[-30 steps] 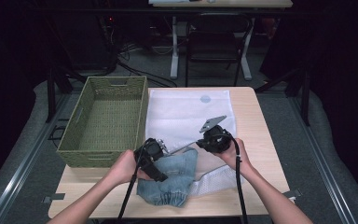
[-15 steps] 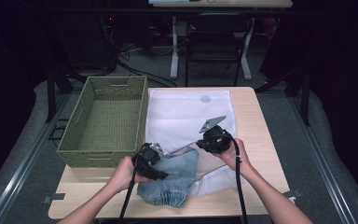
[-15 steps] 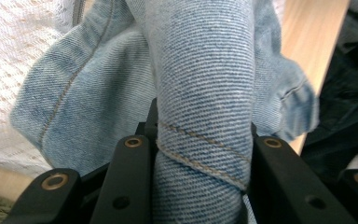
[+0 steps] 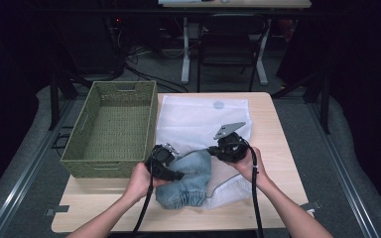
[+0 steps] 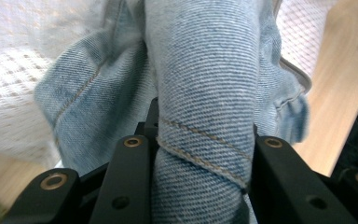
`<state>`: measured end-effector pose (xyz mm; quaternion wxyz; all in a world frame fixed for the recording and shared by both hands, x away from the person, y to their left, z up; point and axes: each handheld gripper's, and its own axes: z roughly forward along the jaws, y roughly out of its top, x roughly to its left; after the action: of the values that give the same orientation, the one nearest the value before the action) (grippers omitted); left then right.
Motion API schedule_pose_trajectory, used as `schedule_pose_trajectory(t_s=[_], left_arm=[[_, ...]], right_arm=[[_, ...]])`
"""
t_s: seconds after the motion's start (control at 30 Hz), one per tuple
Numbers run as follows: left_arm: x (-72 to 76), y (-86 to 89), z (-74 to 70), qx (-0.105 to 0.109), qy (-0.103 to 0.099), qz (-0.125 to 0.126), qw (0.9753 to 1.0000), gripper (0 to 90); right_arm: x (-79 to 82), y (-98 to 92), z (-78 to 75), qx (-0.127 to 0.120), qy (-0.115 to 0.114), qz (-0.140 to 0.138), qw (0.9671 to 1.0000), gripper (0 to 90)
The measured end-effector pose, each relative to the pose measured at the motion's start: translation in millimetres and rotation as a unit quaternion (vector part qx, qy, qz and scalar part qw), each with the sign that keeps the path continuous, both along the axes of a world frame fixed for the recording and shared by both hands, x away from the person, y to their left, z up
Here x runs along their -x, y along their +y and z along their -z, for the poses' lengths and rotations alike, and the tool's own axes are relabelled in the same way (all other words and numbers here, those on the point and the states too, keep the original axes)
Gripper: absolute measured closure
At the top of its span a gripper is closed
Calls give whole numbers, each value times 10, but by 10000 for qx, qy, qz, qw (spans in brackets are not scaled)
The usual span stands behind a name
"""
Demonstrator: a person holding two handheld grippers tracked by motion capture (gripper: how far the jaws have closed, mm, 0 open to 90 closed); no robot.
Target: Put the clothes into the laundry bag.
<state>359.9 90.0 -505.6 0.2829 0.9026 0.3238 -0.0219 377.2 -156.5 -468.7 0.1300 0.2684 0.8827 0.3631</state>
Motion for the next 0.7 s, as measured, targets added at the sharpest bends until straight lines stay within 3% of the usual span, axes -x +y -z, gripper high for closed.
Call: schedule_pose_trajectory(t_s=[0.1, 0.23, 0.3, 0.37, 0.47, 0.53, 0.57, 0.63, 0.7], left_arm=[[10, 16, -37, -3, -103, 70, 9999, 620], [63, 22, -103, -202, -276, 182, 9992, 371], [79, 33, -136, -226, -316, 247, 9989, 328], [132, 56, -227, -366, -459, 328, 9977, 204], [154, 62, -240, -473, -473, 408, 9969, 177], [147, 67, -194, -554, -358, 528, 9964, 188], [136, 63, -136, -588, -315, 660, 9956, 188], [108, 48, -1, -555, -100, 682, 9961, 230], [95, 42, 46, -537, -67, 657, 9964, 245]], right_arm=[[-15, -10, 26, 31, 25, -16, 10000, 883], [-21, -27, 30, 29, 39, 0, 10000, 883], [-20, -32, 30, 19, 45, 9, 10000, 882], [-21, -47, 27, 7, 26, 17, 10000, 882], [-23, -45, 29, 5, 55, 38, 10000, 882], [-24, -38, 35, 7, 76, 12, 10000, 882], [-22, -33, 36, 26, 63, 1, 10000, 882], [-7, -21, 41, 43, 83, 4, 10000, 882], [-12, -21, 52, 72, 78, -42, 9999, 882]])
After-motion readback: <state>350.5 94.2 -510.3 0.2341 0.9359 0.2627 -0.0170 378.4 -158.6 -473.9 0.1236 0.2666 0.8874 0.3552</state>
